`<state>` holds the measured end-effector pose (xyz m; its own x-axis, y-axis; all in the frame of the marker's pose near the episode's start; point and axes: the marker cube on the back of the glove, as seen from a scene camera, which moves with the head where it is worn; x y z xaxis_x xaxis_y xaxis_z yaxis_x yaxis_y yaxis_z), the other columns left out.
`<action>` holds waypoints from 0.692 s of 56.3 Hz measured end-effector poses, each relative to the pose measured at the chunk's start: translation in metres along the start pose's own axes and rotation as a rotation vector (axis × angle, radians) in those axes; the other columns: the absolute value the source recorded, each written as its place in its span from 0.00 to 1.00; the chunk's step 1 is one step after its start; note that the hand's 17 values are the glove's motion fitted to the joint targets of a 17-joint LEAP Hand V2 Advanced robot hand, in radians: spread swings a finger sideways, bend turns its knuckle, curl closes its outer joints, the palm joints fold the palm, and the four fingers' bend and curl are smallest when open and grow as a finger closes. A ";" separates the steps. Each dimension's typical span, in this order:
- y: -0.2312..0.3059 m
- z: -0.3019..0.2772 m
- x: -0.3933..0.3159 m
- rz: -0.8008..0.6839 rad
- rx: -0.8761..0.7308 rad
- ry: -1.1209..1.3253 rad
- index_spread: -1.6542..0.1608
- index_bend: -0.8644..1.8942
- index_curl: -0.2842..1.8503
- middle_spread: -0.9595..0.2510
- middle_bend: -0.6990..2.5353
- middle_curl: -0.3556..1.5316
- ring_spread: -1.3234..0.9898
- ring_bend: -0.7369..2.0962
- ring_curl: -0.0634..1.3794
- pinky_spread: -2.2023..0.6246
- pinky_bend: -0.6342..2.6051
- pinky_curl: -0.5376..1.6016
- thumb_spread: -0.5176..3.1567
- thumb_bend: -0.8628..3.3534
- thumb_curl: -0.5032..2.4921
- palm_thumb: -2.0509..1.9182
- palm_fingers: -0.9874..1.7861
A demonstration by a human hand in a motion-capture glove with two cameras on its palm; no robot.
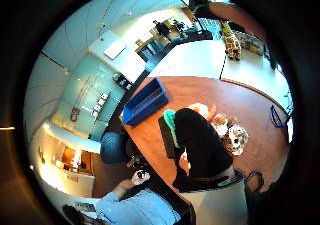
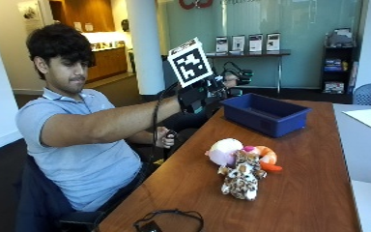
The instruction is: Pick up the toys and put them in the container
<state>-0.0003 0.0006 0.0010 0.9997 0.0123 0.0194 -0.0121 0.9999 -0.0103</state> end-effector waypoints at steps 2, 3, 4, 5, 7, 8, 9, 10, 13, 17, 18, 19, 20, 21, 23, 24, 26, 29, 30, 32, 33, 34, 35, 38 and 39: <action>0.000 0.001 0.001 0.005 -0.004 -0.002 0.82 0.43 0.17 0.77 0.25 0.19 0.56 0.30 0.04 0.79 0.35 0.30 0.29 0.20 0.17 0.51 0.38; 0.001 0.003 0.002 0.008 -0.007 -0.001 0.81 0.43 0.17 0.77 0.25 0.20 0.56 0.31 0.05 0.79 0.36 0.31 0.31 0.20 0.17 0.51 0.38; 0.001 0.004 0.003 0.010 -0.010 0.001 0.80 0.43 0.18 0.77 0.25 0.20 0.56 0.31 0.05 0.79 0.36 0.32 0.34 0.20 0.17 0.51 0.37; 0.001 0.006 0.003 0.011 -0.013 0.004 0.79 0.44 0.18 0.77 0.25 0.20 0.56 0.31 0.05 0.79 0.37 0.32 0.35 0.20 0.17 0.50 0.37; 0.002 0.009 0.004 0.013 -0.019 0.011 0.78 0.44 0.19 0.76 0.26 0.21 0.55 0.32 0.06 0.79 0.38 0.33 0.39 0.20 0.18 0.50 0.36; 0.002 0.012 0.005 0.015 -0.021 0.015 0.77 0.44 0.20 0.76 0.26 0.21 0.55 0.32 0.06 0.79 0.38 0.34 0.40 0.20 0.18 0.50 0.36; 0.002 0.014 0.005 0.017 -0.025 0.018 0.77 0.45 0.20 0.76 0.26 0.22 0.55 0.32 0.06 0.79 0.38 0.34 0.41 0.20 0.18 0.50 0.36; 0.002 0.016 0.005 0.019 -0.029 0.020 0.76 0.45 0.21 0.76 0.26 0.22 0.55 0.32 0.07 0.79 0.39 0.34 0.42 0.20 0.18 0.50 0.35; 0.002 0.024 0.006 0.028 -0.051 0.018 0.75 0.45 0.21 0.76 0.26 0.23 0.55 0.32 0.07 0.79 0.39 0.35 0.45 0.20 0.19 0.51 0.35; 0.004 0.041 0.007 0.043 -0.112 0.036 0.74 0.45 0.23 0.75 0.26 0.24 0.55 0.33 0.08 0.79 0.40 0.36 0.49 0.21 0.20 0.52 0.34; 0.004 0.047 0.008 0.046 -0.135 0.040 0.74 0.45 0.23 0.75 0.26 0.24 0.55 0.33 0.09 0.79 0.40 0.36 0.51 0.22 0.20 0.54 0.34; 0.005 0.054 0.008 0.048 -0.161 0.045 0.74 0.45 0.23 0.75 0.26 0.24 0.55 0.33 0.09 0.79 0.40 0.36 0.51 0.22 0.20 0.54 0.34; 0.005 0.061 0.008 0.048 -0.187 0.052 0.74 0.45 0.23 0.75 0.26 0.25 0.55 0.33 0.09 0.79 0.40 0.36 0.52 0.22 0.21 0.54 0.34; 0.006 0.068 0.009 0.047 -0.214 0.062 0.74 0.45 0.23 0.75 0.26 0.25 0.54 0.32 0.09 0.79 0.40 0.36 0.53 0.22 0.21 0.55 0.33; 0.008 0.083 0.010 0.042 -0.265 0.083 0.73 0.45 0.24 0.75 0.26 0.25 0.55 0.33 0.10 0.79 0.40 0.37 0.54 0.23 0.22 0.55 0.33; 0.009 0.091 0.010 0.040 -0.290 0.089 0.73 0.45 0.24 0.75 0.26 0.25 0.55 0.32 0.10 0.79 0.40 0.37 0.55 0.23 0.22 0.55 0.33; 0.010 0.107 0.011 0.042 -0.341 0.088 0.73 0.44 0.24 0.75 0.26 0.26 0.55 0.32 0.10 0.79 0.41 0.37 0.55 0.23 0.22 0.56 0.32; 0.013 0.132 0.014 0.066 -0.420 0.066 0.73 0.43 0.24 0.75 0.26 0.26 0.55 0.32 0.11 0.79 0.41 0.38 0.56 0.24 0.23 0.56 0.31; 0.014 0.141 0.015 0.074 -0.447 0.058 0.73 0.42 0.24 0.75 0.26 0.26 0.55 0.32 0.11 0.79 0.41 0.38 0.57 0.24 0.23 0.56 0.31; 0.018 0.158 0.018 0.082 -0.499 0.047 0.73 0.42 0.25 0.75 0.26 0.27 0.55 0.32 0.11 0.80 0.42 0.38 0.57 0.24 0.24 0.57 0.31; 0.020 0.166 0.019 0.082 -0.523 0.044 0.73 0.42 0.25 0.75 0.26 0.27 0.55 0.32 0.11 0.80 0.42 0.38 0.57 0.24 0.24 0.57 0.31; 0.022 0.174 0.020 0.081 -0.546 0.041 0.72 0.41 0.25 0.75 0.26 0.27 0.55 0.32 0.11 0.80 0.42 0.38 0.57 0.24 0.24 0.57 0.31; 0.024 0.182 0.022 0.079 -0.568 0.039 0.72 0.41 0.25 0.75 0.26 0.27 0.55 0.32 0.11 0.80 0.42 0.38 0.58 0.24 0.24 0.57 0.31; 0.029 0.204 0.026 0.081 -0.622 0.024 0.72 0.41 0.25 0.75 0.26 0.27 0.55 0.31 0.11 0.80 0.42 0.39 0.58 0.24 0.25 0.58 0.30; 0.031 0.210 0.028 0.083 -0.633 0.011 0.72 0.40 0.25 0.75 0.26 0.28 0.55 0.31 0.11 0.80 0.42 0.39 0.58 0.25 0.25 0.58 0.30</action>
<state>0.0229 0.0341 0.2116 0.9961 0.0863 -0.0169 -0.0792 0.7958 -0.6003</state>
